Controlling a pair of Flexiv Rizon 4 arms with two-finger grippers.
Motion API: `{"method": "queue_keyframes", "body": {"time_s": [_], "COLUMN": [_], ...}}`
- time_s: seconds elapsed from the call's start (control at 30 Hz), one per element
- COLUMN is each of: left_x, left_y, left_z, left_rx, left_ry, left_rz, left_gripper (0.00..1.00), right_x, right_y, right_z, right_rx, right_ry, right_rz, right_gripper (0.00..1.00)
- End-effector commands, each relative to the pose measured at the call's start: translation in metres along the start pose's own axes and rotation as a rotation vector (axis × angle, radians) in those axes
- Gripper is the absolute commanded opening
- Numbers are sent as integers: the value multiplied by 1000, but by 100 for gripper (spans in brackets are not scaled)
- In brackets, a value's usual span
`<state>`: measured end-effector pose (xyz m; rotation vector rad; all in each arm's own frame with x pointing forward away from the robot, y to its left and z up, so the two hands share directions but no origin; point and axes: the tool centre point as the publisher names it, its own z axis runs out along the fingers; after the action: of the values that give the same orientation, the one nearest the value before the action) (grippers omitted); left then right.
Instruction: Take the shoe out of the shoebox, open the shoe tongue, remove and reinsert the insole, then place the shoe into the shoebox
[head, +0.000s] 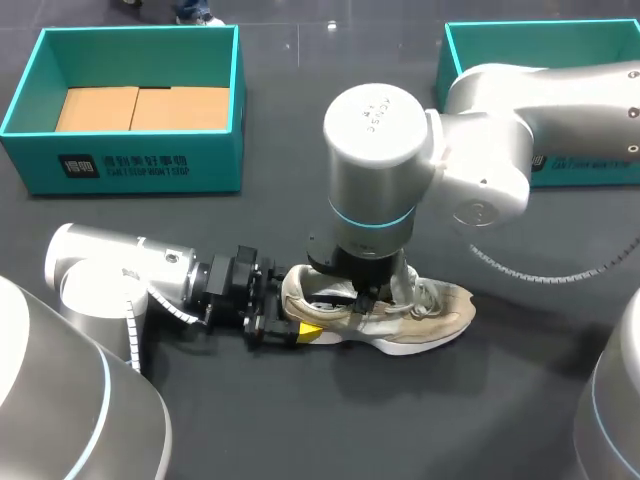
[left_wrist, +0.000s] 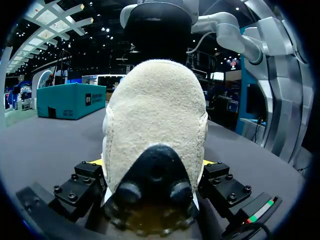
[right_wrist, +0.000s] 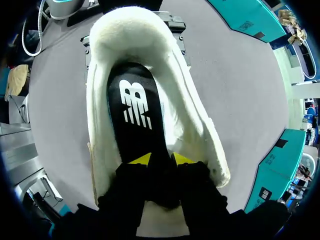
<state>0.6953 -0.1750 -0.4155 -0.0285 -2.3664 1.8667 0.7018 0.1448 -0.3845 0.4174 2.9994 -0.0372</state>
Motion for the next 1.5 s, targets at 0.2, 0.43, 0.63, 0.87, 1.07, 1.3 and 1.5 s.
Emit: {"method": "queue_keyframes", "body": {"time_s": [0.2,0.43,0.63,0.87,1.07,1.3,1.5], "left_x": [1,1,1,1,1,1,1], "left_y": [0,0,0,0,0,0,0], "left_z": [0,0,0,0,0,0,0], "left_rx": [-2,-2,-2,-2,-2,-2,-2], "left_ry": [0,0,0,0,0,0,0], "left_rz": [0,0,0,0,0,0,0], "left_gripper": [0,0,0,0,0,0,0], "right_x": [-4,-1,14,36,51,51,45], "right_y": [8,17,19,14,10,10,7], "right_z": [14,32,48,52,56,56,44], "right_rx": [-9,2,7,0,-10,-19,-61], "right_ry": [29,76,151,193,213,227,209], "right_rz": [-36,-56,-78,-61,-40,-31,-39], "right_gripper": [30,40,44,40,31,0,0]}}
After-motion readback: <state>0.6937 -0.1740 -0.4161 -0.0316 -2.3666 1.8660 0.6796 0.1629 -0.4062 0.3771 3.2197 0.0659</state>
